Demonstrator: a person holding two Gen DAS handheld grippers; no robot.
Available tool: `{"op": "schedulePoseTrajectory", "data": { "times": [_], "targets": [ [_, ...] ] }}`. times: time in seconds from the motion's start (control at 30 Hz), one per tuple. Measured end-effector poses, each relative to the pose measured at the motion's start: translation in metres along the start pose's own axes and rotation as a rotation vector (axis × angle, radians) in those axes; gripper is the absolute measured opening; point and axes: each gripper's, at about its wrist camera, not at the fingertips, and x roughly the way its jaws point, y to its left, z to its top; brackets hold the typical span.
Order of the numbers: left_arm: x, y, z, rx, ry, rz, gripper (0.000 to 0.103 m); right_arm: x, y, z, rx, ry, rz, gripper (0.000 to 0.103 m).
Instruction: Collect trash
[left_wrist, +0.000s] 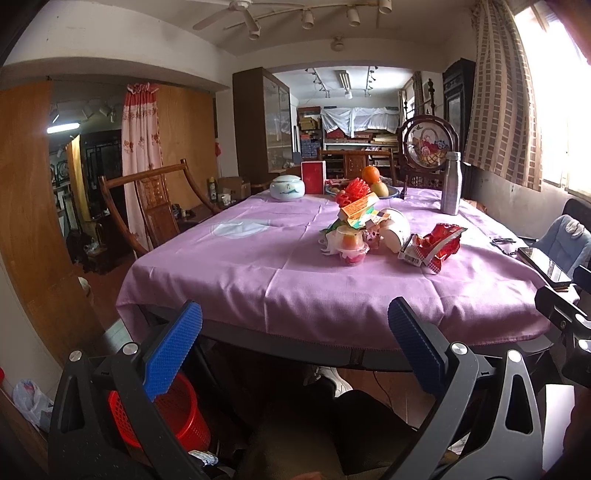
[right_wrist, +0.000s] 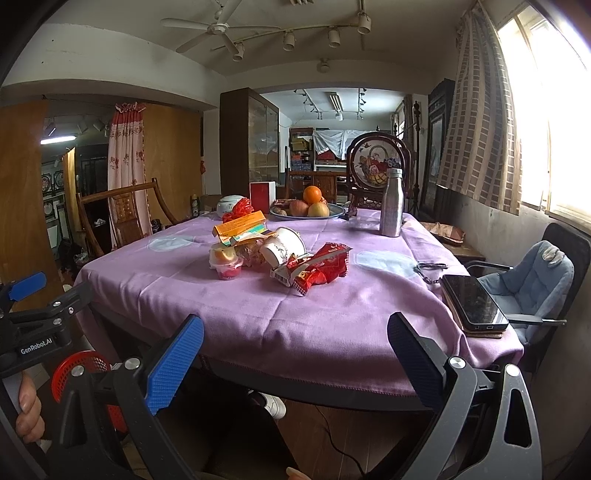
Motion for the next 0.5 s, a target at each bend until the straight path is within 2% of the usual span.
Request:
{"op": "schedulePoseTrajectory", "data": {
  "times": [0.13, 0.3, 0.37, 0.5],
  "targets": [
    [0.010, 0.008, 0.001, -0.028, 0.020, -0.022, 0.096, 0.008, -0.002, -0.002, -0.003, 0.010, -0.007, 0.097],
    [0.031, 0.016, -0.002, -0.046, 0.056, -0.061, 0.096, 0.031, -0.022, -0.006, 0.061, 0.043, 0.040, 0.097],
    [0.044, 0.015, -0.002, -0.018, 0.081, -0.080, 0.096, 0.050, -0.032, -0.008, 0.088, 0.073, 0.052, 0.097],
    [0.077, 0.010, 0.006, 0.017, 0.117, -0.068, 0.096, 0.099, -0.042, -0.007, 0.129, 0.168, 0.079, 0.097]
  ]
}}
